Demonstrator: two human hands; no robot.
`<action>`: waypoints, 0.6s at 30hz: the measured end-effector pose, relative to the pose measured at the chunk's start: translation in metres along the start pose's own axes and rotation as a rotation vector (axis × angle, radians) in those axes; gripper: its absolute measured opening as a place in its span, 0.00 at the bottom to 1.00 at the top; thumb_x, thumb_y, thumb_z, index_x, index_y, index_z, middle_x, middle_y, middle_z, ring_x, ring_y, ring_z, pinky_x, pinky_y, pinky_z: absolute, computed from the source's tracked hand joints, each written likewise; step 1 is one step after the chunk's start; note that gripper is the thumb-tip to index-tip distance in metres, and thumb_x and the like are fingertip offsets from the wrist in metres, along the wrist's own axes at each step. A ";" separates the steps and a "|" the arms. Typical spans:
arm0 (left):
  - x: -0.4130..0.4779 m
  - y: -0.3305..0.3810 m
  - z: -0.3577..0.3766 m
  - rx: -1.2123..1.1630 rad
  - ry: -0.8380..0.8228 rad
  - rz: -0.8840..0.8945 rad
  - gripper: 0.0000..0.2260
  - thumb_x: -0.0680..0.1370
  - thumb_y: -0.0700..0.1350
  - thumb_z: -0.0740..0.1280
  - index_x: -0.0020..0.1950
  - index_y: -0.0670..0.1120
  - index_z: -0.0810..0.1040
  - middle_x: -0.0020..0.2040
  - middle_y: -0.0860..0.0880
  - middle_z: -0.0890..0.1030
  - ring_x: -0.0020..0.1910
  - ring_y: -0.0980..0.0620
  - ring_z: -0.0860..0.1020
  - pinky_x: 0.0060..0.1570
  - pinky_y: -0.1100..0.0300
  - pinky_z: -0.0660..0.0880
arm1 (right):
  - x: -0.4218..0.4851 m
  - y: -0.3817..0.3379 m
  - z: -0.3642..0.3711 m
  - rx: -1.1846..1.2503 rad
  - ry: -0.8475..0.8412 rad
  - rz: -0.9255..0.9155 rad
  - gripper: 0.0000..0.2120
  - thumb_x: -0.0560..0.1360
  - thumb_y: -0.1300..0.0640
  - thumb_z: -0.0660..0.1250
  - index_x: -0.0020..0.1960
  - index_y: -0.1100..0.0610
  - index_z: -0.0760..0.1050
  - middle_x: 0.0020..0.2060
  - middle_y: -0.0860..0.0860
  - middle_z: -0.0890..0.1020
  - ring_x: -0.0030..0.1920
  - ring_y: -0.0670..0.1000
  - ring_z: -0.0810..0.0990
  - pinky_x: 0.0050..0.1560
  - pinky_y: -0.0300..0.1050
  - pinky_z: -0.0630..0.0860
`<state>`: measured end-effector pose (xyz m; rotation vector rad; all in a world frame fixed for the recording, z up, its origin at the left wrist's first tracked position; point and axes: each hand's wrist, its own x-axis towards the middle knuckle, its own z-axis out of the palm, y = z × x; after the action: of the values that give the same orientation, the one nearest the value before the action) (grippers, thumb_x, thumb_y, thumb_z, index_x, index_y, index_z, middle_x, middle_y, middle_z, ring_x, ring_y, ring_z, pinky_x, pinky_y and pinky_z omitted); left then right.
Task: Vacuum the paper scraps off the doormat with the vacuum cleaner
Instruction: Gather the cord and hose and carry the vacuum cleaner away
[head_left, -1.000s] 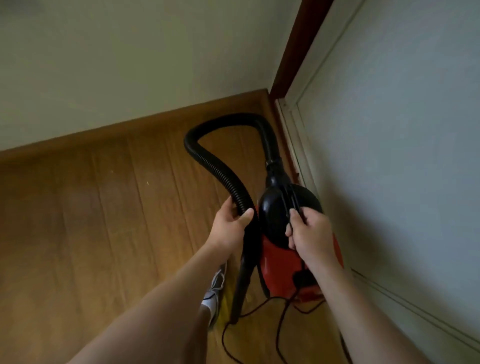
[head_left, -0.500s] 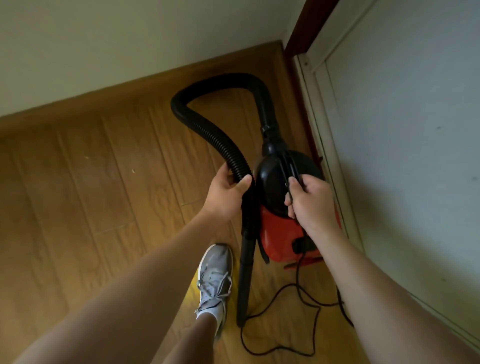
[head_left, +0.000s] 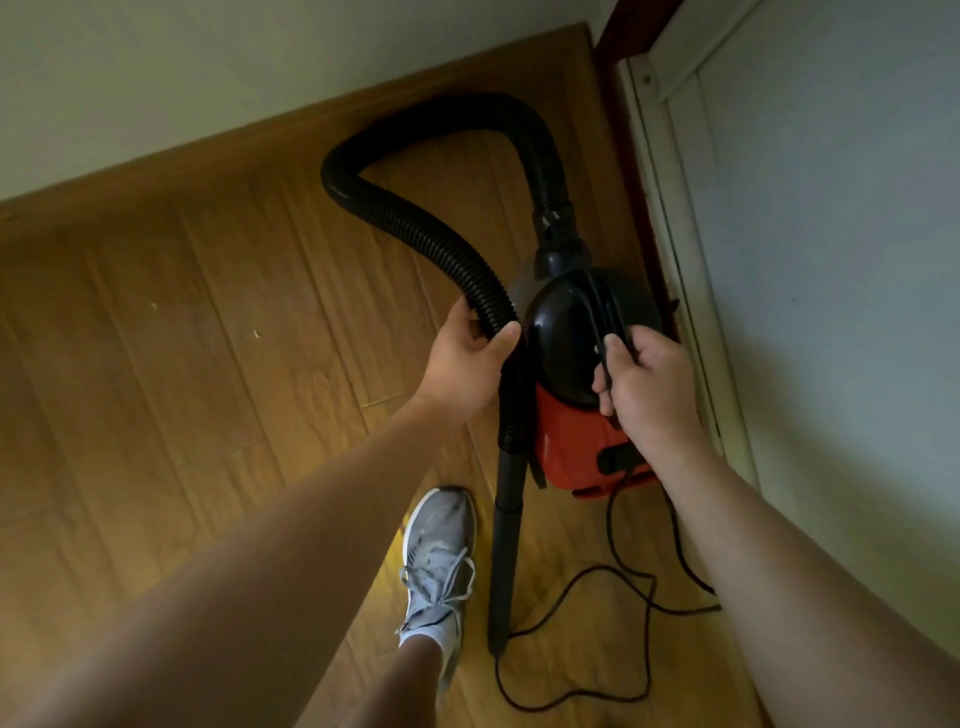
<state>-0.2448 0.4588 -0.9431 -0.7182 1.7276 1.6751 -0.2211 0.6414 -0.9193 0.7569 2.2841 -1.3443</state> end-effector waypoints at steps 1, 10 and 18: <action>0.000 -0.002 0.001 0.003 0.010 0.000 0.19 0.83 0.46 0.67 0.73 0.50 0.70 0.59 0.53 0.81 0.58 0.52 0.82 0.59 0.50 0.81 | -0.003 0.005 -0.001 -0.002 -0.020 0.004 0.15 0.83 0.56 0.58 0.41 0.59 0.75 0.29 0.54 0.79 0.24 0.51 0.75 0.29 0.46 0.73; -0.016 -0.023 0.016 0.054 0.040 0.036 0.20 0.82 0.48 0.68 0.73 0.53 0.68 0.61 0.54 0.80 0.63 0.50 0.80 0.61 0.47 0.80 | -0.024 0.032 -0.011 0.050 -0.086 -0.008 0.11 0.84 0.57 0.58 0.46 0.57 0.75 0.32 0.56 0.79 0.28 0.51 0.76 0.35 0.50 0.77; -0.022 -0.031 0.023 0.073 0.101 0.082 0.23 0.81 0.50 0.69 0.74 0.53 0.67 0.59 0.52 0.82 0.59 0.50 0.82 0.58 0.45 0.82 | -0.023 0.037 -0.014 0.046 -0.086 -0.071 0.11 0.84 0.56 0.58 0.46 0.52 0.75 0.33 0.53 0.79 0.28 0.50 0.78 0.36 0.51 0.79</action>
<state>-0.2054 0.4799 -0.9471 -0.7182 1.9022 1.6459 -0.1804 0.6625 -0.9248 0.6261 2.2390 -1.4373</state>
